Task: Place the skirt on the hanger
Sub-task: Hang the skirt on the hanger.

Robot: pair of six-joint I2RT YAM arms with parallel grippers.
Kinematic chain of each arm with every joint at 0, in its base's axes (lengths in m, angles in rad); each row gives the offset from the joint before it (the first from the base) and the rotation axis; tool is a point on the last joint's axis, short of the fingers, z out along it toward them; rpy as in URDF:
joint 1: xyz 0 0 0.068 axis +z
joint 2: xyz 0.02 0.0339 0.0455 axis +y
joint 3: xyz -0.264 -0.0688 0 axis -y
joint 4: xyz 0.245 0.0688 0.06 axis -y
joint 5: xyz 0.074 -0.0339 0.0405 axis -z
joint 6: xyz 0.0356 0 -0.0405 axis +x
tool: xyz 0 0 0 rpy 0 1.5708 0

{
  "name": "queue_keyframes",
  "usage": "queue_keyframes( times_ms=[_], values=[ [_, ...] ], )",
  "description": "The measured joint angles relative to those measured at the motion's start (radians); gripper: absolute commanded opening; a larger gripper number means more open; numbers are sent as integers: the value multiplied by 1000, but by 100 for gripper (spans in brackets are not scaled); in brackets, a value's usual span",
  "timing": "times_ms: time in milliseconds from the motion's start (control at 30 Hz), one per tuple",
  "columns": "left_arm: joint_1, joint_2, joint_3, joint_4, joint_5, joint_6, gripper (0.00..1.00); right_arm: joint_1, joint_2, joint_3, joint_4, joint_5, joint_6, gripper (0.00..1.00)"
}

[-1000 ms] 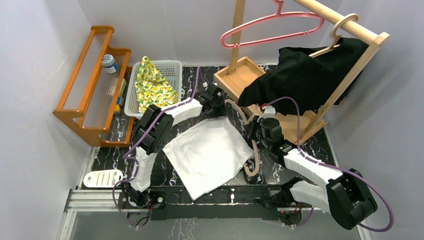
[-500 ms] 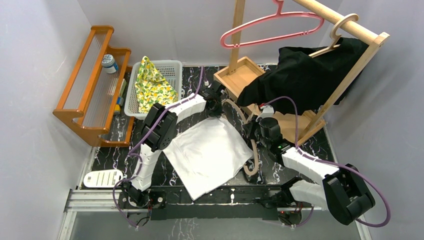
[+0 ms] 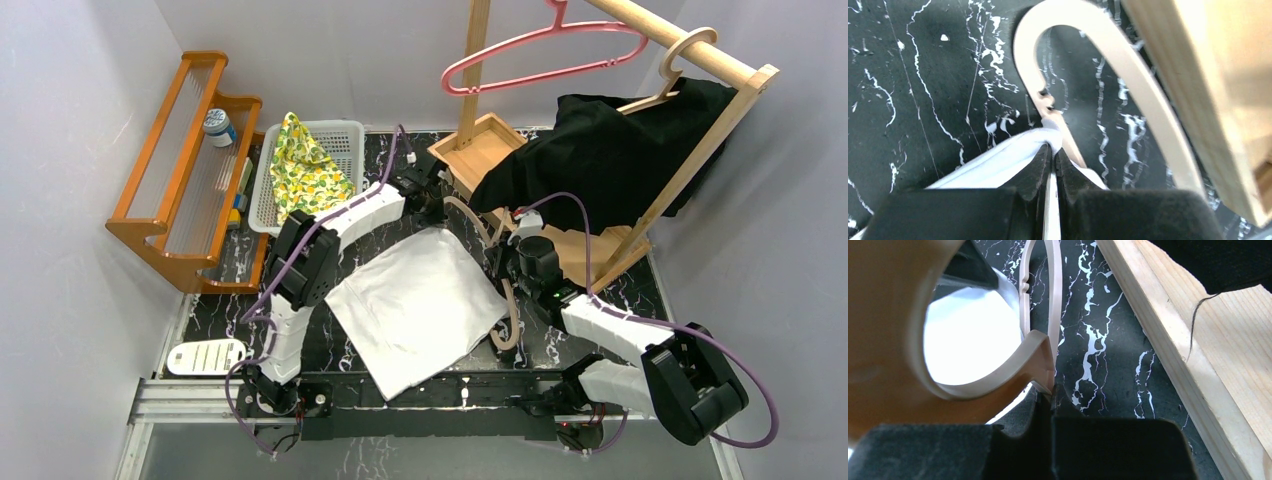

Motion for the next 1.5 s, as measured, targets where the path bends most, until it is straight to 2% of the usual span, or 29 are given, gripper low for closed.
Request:
queue_keyframes(
  times_ms=[167,333,400,433,500,633,767,900,967,1067,1133,1367,1500],
  values=[
    [-1,-130,-48,37,14,-24,0,3,13,0,15,0,1,0],
    [-1,-189,-61,100,46,-39,0,4,16,0,35,-27,16,0],
    [-1,-190,-64,119,52,-42,37,4,16,0,45,-47,28,0],
    [-1,-189,-69,124,52,-43,45,4,16,0,48,-56,39,0],
    [0,-187,-76,122,43,-50,55,4,15,0,50,-64,59,0],
    [2,-184,-84,101,16,-53,57,5,11,0,46,-67,96,0],
    [7,-188,-117,108,22,-48,52,5,14,0,44,-67,99,0],
    [10,-227,-220,140,58,-49,50,6,46,0,66,-71,69,0],
    [11,-256,-288,172,85,-62,54,21,67,4,78,-64,42,0],
    [13,-302,-379,215,117,-100,57,68,100,23,94,-34,-3,0],
    [14,-330,-412,229,126,-136,62,119,123,43,104,5,-42,0],
    [30,-432,-420,234,75,-267,66,285,194,91,145,165,-136,0],
    [41,-453,-424,245,65,-311,66,344,245,127,151,246,-166,9]
  ],
)
